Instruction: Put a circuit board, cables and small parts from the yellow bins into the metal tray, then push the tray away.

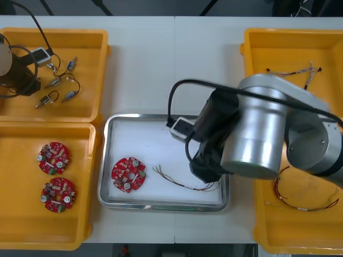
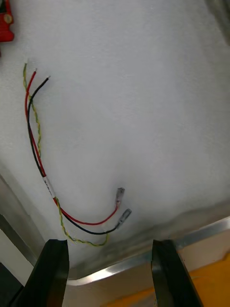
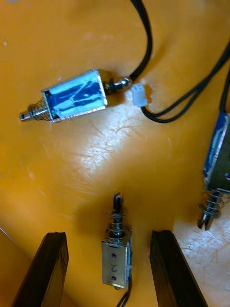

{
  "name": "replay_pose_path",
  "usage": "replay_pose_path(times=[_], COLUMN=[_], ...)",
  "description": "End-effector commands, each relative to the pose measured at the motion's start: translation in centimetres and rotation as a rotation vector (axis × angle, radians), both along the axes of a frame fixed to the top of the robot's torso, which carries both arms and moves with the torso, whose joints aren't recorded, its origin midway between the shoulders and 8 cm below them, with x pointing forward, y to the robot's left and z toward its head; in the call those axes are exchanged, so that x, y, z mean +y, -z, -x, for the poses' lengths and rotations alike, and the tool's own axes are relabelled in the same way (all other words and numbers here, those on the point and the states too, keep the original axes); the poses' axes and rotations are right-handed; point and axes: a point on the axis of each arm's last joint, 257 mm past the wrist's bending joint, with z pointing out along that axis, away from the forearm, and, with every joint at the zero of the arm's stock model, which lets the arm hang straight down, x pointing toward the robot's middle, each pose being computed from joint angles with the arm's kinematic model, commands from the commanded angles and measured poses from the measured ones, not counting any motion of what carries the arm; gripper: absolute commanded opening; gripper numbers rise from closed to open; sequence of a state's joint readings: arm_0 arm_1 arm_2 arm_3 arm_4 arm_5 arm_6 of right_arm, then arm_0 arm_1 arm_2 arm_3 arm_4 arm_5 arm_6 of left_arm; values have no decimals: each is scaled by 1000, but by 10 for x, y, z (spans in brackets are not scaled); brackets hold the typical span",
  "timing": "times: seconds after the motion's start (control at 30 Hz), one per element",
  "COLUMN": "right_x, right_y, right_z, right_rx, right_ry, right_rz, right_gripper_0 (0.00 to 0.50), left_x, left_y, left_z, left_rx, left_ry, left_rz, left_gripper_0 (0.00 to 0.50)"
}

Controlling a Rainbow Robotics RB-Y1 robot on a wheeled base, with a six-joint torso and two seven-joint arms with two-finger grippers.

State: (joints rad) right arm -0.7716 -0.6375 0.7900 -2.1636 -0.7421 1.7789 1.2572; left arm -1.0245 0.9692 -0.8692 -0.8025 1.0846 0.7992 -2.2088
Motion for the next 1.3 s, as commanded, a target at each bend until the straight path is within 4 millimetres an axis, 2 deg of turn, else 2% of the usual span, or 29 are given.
replay_pose_path(times=[0.03,0.17,0.23,0.37,0.43,0.47,0.53,0.6,0.9,1.17,1.3], right_x=[-31,-66,-79,-98,-113,-117,-131,-141,-194,-238,-253], right_y=[-42,-69,-85,-105,-114,-117,-125,-131,-142,-140,-145], right_z=[-18,-26,-33,-42,-47,-49,-56,-62,-94,-116,-126], right_rx=[-34,-28,-40,-58,-59,-62,-64,-67,-87,-96,-80], right_ry=[116,201,241,301,342,355,402,444,641,808,870], right_rz=[-37,-38,-67,-118,-140,-144,-165,-183,-216,-192,-198], right_gripper_0=[500,500,500,500,500,500,500,500,500,500,500], left_x=[-18,-16,-15,-12,-8,-8,-5,-4,-6,-20,-27], left_y=[-12,-6,-2,6,9,10,11,12,11,-35,-56], left_z=[-14,-10,-9,-6,-5,-5,-4,-4,-2,-3,-3], left_rx=[-11,13,18,23,25,26,28,30,27,49,35], left_ry=[72,57,61,49,51,53,51,50,31,9,8], left_rz=[-33,-20,-23,-4,-17,-20,-21,-21,34,127,187], left_gripper_0=[500,500,399,348,264,238,78,5,0,0,0])
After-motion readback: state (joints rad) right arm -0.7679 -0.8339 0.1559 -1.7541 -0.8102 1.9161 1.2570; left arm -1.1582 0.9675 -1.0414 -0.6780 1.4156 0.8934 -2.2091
